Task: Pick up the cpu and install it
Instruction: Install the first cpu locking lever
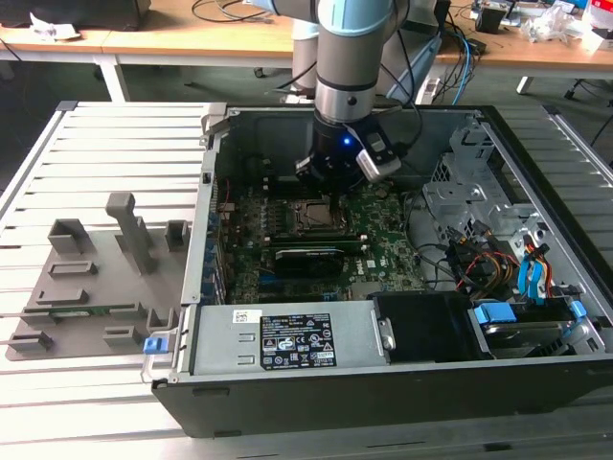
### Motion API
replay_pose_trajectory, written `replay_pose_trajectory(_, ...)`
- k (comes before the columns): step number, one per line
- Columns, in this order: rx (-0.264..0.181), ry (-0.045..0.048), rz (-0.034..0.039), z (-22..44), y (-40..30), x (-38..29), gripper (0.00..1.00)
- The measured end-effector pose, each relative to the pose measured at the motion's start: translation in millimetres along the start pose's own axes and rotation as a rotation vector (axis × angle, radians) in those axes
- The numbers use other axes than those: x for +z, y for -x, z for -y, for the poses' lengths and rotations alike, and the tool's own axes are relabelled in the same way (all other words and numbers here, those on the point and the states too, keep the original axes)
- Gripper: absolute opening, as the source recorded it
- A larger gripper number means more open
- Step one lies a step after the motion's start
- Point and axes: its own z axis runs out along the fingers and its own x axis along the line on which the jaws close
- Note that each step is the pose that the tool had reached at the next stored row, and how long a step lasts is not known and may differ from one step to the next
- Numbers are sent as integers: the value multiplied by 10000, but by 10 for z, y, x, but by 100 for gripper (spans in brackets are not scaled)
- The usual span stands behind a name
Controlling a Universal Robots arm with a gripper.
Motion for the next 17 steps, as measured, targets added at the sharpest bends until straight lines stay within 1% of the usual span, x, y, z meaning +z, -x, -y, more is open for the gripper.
replay_pose_trajectory(3, 0, -1, 0, 78, -4, 4, 11)
replay_pose_trajectory(4, -1, -1, 0, 89, -4, 4, 11)
replay_pose_trajectory(6, 1, -10, -2, 92, -5, -7, 11)
replay_pose_trajectory(9, -1, -28, -2, 94, -4, -53, 11)
replay_pose_trajectory(11, -2, -66, -5, 95, -3, -72, 11)
replay_pose_trajectory(12, -2, -70, -4, 95, -3, -78, 11)
replay_pose_trajectory(17, -3, -120, -6, 99, -1, -175, 11)
